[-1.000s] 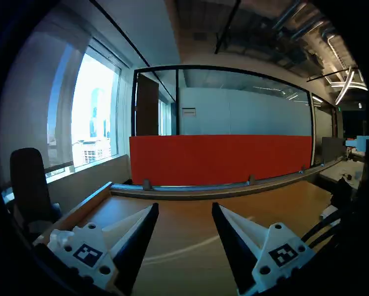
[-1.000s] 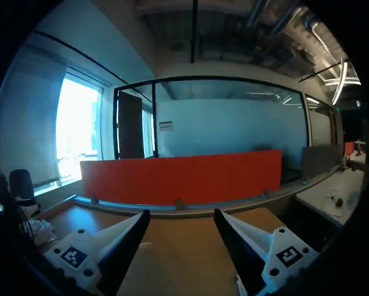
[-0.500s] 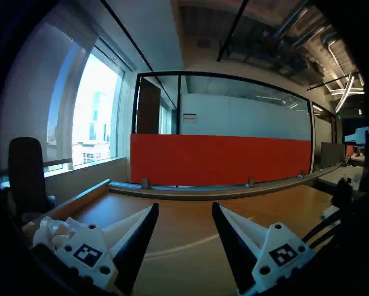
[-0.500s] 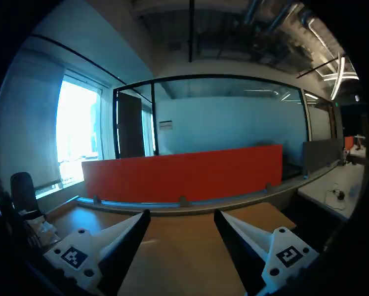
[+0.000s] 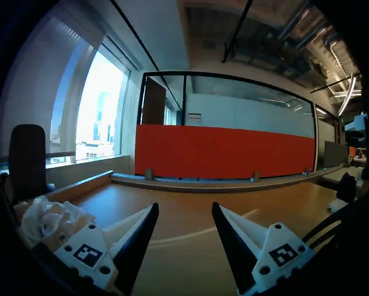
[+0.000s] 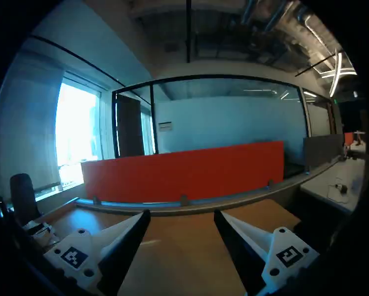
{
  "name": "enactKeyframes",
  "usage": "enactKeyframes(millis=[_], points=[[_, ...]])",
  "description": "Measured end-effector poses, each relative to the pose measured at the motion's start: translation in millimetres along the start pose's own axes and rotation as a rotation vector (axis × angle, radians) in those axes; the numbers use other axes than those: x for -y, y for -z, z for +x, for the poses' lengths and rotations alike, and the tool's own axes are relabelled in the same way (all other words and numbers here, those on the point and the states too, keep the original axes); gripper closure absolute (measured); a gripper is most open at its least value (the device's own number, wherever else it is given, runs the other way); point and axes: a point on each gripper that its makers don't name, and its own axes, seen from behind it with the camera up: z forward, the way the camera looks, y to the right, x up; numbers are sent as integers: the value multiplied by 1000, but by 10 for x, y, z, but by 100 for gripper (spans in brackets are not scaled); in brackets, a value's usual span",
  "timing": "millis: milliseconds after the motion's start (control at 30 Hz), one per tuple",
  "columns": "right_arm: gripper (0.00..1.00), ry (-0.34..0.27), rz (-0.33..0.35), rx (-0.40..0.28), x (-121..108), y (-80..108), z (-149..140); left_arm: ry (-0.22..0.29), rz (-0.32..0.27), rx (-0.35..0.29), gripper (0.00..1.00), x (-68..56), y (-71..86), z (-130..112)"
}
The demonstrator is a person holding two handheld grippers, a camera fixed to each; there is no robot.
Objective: Fold towel
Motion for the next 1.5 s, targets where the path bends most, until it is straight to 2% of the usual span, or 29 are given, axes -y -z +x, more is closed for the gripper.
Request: enactKeyframes(millis=[300, 600, 800, 1200, 1500], points=[[0, 29, 14, 3, 48, -15, -148, 11, -3, -14, 21, -7, -3, -268], [1, 27, 13, -11, 52, -22, -174, -2, 2, -29, 21, 34, -27, -381], [1, 42, 12, -8, 28, -44, -238, 7, 14, -32, 21, 76, -29, -440], [0, 41, 14, -1, 3, -69, -320, -52, 2, -3, 21, 2, -21, -533], [1, 34, 22, 1, 26, -75, -319, -57, 5, 3, 21, 11, -27, -552]])
